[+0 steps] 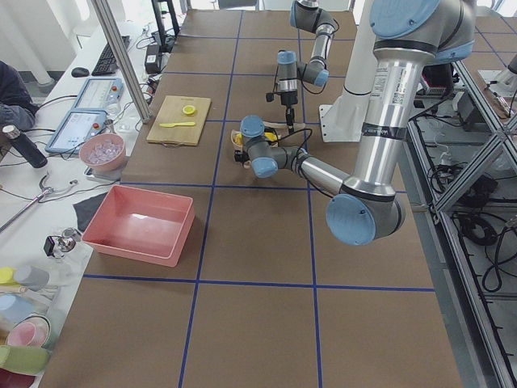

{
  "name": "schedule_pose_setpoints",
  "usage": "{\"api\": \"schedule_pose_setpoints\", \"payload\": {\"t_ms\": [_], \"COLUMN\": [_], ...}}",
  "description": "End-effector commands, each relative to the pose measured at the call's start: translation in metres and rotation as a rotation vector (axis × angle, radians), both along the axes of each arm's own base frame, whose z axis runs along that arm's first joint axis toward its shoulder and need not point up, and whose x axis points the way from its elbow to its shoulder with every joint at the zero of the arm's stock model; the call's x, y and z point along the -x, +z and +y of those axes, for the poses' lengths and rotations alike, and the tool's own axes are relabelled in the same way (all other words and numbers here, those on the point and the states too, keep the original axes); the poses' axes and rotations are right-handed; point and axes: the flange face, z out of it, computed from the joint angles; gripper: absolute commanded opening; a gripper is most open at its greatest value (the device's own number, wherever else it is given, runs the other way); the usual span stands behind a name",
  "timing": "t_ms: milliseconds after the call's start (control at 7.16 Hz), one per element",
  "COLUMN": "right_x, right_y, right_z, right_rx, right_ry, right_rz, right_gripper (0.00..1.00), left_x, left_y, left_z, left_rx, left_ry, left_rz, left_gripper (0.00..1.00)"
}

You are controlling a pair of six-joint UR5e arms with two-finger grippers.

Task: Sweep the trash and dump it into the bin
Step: 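Sweep the yellow corn cob into the dustpan with the right gripper's brush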

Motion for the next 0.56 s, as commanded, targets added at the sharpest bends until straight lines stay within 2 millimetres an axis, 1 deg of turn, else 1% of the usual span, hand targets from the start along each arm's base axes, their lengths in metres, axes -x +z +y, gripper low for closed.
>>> {"api": "schedule_pose_setpoints", "payload": {"t_ms": [0, 140, 279, 419], "right_x": [0.000, -0.005, -0.016, -0.029], "right_y": [0.007, 0.021, 0.028, 0.031], "right_z": [0.002, 0.001, -0.003, -0.015], "right_rx": [0.010, 0.015, 0.017, 0.019], "right_ry": [-0.002, 0.000, 0.009, 0.026], "right_rz": [0.013, 0.029, 0.029, 0.028], "right_gripper": [0.00, 0.00, 0.00, 0.00], "left_x": [0.000, 0.000, 0.000, 0.000], "left_y": [0.000, 0.000, -0.001, -0.001], "left_z": [0.000, 0.000, 0.000, 0.000], "left_rx": [0.003, 0.004, 0.004, 0.005], "left_ry": [-0.001, -0.002, -0.001, -0.001], "left_rz": [0.000, 0.000, 0.002, 0.002], "left_gripper": [0.67, 0.67, 0.67, 0.67]}}
